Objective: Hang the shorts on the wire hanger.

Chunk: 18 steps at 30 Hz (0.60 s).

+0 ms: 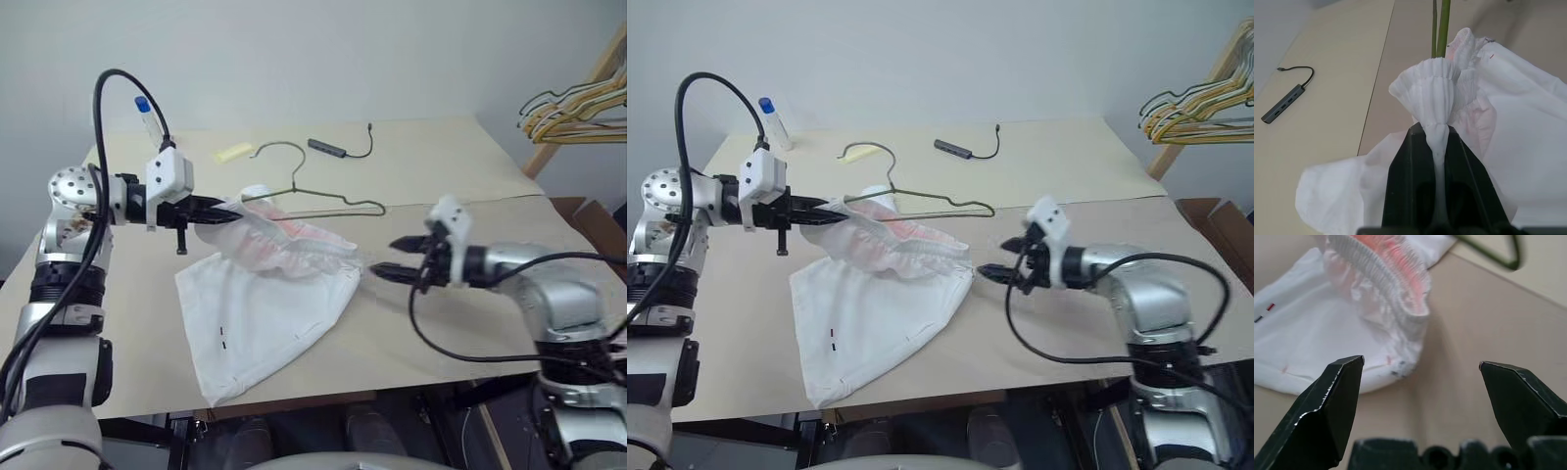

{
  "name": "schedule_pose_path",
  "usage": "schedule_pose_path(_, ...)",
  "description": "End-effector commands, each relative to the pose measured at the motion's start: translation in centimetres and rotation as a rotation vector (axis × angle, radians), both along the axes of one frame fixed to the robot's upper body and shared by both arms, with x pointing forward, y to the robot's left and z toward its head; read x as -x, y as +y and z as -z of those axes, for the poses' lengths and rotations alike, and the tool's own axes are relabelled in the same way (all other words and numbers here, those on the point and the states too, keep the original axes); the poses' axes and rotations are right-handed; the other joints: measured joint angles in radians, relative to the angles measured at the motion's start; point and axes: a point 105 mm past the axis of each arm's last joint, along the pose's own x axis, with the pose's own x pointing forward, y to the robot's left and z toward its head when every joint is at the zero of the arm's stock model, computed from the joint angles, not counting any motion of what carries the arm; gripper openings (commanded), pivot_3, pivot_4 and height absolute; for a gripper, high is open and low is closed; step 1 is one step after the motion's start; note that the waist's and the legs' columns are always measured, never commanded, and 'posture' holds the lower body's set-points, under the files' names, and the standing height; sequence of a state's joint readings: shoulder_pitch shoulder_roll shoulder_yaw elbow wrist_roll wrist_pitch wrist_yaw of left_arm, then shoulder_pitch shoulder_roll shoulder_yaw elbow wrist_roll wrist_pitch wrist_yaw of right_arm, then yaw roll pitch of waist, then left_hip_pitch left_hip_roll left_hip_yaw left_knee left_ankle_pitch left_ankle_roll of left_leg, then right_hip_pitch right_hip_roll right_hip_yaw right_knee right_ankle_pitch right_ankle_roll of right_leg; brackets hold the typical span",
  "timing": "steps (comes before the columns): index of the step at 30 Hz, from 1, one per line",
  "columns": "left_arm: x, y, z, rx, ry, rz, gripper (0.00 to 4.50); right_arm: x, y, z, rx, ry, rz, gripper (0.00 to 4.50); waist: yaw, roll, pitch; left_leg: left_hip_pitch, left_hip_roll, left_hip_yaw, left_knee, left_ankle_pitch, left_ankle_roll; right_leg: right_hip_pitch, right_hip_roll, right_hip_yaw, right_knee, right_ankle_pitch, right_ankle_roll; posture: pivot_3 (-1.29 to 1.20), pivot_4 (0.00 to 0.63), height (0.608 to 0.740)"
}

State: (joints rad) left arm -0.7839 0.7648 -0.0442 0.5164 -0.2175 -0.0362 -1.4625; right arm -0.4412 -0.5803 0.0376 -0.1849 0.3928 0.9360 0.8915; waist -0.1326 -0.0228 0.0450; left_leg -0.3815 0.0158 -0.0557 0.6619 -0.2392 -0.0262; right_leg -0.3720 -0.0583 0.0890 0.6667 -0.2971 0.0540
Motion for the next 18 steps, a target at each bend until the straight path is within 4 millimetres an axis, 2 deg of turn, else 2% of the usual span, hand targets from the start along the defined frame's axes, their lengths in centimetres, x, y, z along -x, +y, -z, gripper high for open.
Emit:
schedule_pose_path(1,0.1,-0.1,-1.7,0.026,-0.059,0.000,0.00,-0.9,2.0,0.3,-0.008,0.014,-0.003,4.43,0.000,0.000,0.000,-0.001,0.000,0.000,0.000,0.000,0.000,0.000,-0.001,0.000,0.000,0.000,0.000,-0.10,0.000,0.740)
schedule_pose_path(2,0.1,-0.1,-1.6,0.023,-0.060,-0.001,0.00,-1.1,2.6,0.6,-0.019,0.030,-0.005,4.43,0.000,0.000,0.000,-0.001,-0.001,0.000,0.000,0.000,0.000,-0.001,-0.001,0.000,0.000,0.000,0.000,-0.10,0.000,0.740)
schedule_pose_path(5,0.2,0.0,-1.5,0.021,-0.054,-0.008,0.00,-1.7,3.2,0.9,-0.036,0.044,0.008,3.83,0.001,0.000,0.000,-0.002,-0.001,0.000,0.000,0.000,0.000,-0.001,-0.001,0.000,-0.001,0.000,0.000,-0.09,0.000,0.740)
schedule_pose_path(13,0.2,0.1,-1.4,0.015,-0.061,-0.020,0.00,-2.3,2.1,0.9,-0.040,0.051,0.044,0.96,0.007,0.000,0.000,-0.002,-0.001,-0.001,0.000,0.000,0.000,-0.001,-0.001,-0.001,0.000,0.000,0.000,-0.08,0.000,0.740)
schedule_pose_path(16,0.2,0.3,-1.5,0.018,-0.062,-0.022,0.00,-2.3,1.8,0.9,-0.033,0.049,0.048,0.04,0.007,0.000,0.000,-0.002,-0.001,-0.001,0.000,0.000,0.000,-0.001,-0.001,-0.001,0.000,0.000,0.000,-0.09,0.000,0.740)
schedule_pose_path(18,0.5,0.4,-1.8,0.040,-0.068,-0.005,0.00,-2.5,1.3,0.9,-0.024,0.047,0.064,0.04,0.007,0.000,0.000,-0.002,-0.001,-0.001,0.000,0.000,0.000,-0.001,-0.001,-0.001,0.000,0.000,0.000,-0.09,0.000,0.740)
